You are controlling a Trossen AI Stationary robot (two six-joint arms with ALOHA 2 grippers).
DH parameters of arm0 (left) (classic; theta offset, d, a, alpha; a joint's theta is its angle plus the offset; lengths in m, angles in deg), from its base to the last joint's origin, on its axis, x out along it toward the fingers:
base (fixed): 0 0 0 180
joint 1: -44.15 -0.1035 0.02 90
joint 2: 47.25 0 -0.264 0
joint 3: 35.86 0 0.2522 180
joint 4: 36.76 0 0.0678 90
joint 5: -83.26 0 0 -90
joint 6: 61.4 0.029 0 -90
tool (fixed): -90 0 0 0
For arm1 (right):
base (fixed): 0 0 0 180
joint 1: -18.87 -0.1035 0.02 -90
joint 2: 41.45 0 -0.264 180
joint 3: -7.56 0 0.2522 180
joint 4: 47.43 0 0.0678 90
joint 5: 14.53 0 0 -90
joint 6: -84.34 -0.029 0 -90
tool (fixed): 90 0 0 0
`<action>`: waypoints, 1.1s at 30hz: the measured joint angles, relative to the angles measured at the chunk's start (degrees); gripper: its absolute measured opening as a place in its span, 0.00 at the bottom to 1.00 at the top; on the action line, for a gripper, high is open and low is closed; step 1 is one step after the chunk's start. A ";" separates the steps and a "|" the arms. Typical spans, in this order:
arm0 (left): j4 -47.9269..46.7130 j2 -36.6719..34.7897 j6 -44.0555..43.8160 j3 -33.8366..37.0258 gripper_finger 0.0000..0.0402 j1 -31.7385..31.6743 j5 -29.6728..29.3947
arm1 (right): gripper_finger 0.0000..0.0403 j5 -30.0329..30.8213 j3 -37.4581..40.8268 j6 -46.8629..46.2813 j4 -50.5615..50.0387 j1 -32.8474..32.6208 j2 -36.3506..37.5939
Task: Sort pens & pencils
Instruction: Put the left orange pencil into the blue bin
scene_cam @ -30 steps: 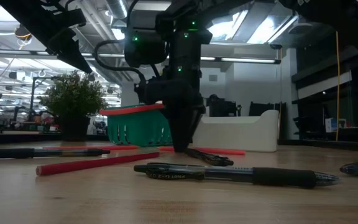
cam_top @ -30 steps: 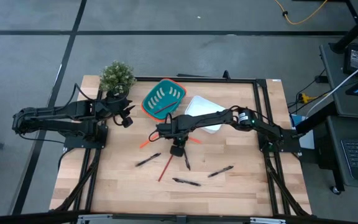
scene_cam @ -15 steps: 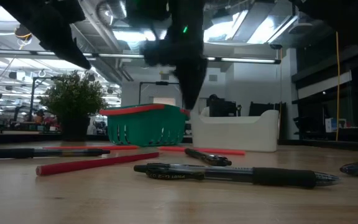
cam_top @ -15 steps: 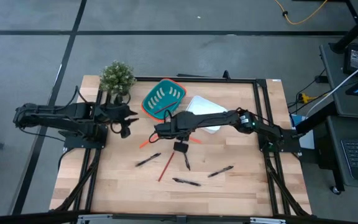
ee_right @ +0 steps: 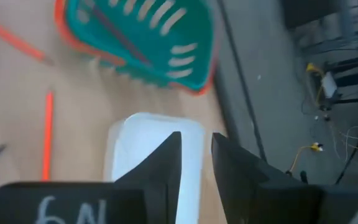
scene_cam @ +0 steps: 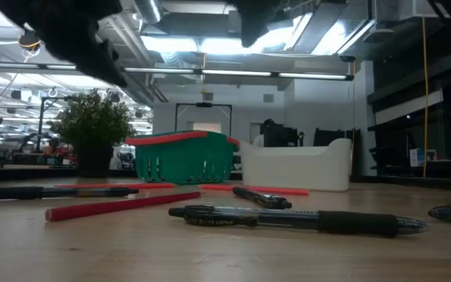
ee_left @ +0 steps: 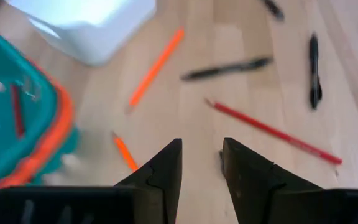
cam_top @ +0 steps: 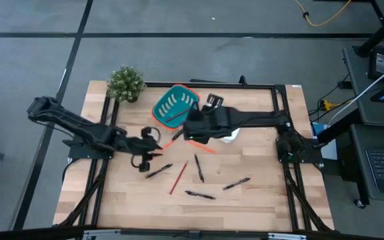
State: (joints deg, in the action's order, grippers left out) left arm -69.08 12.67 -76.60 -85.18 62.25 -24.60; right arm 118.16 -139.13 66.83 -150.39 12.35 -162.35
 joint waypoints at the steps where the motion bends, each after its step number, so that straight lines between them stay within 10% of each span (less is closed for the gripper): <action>1: 0.07 2.10 -0.91 -0.50 0.27 0.68 -0.14 | 0.22 1.20 0.00 -0.17 0.21 0.00 1.09; 13: -6.65 21.19 -13.51 -9.28 0.27 0.88 0.49 | 0.22 4.05 0.00 1.57 7.67 0.02 8.28; 33: -13.88 22.67 -18.80 -9.64 0.27 -13.84 12.13 | 0.22 1.69 0.02 6.57 7.58 -0.04 8.10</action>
State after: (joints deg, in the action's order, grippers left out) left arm -82.95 35.34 -95.40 -94.81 48.41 -12.46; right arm 119.85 -139.10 73.40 -142.81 12.31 -154.25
